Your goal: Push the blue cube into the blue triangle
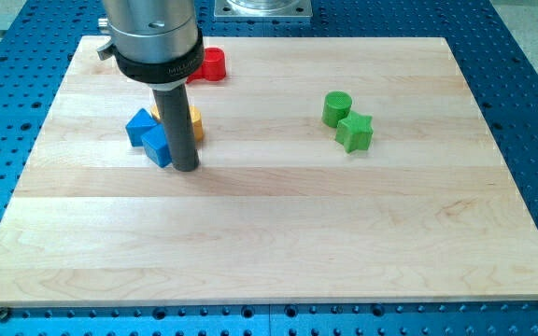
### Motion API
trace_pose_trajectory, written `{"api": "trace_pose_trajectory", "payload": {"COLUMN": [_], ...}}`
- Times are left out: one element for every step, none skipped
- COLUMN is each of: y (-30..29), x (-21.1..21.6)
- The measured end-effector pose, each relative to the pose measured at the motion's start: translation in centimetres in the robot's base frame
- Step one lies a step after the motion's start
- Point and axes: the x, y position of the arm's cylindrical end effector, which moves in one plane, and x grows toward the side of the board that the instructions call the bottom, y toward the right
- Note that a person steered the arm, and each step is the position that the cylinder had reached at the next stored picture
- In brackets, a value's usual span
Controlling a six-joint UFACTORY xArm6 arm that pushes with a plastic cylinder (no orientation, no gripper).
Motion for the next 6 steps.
{"api": "trace_pose_trajectory", "payload": {"y": [-1.5, -4.0, -3.4, -8.1, -20.4, -19.6], "x": [2.2, 0.3, 1.3, 2.6, -0.9, -7.4]}}
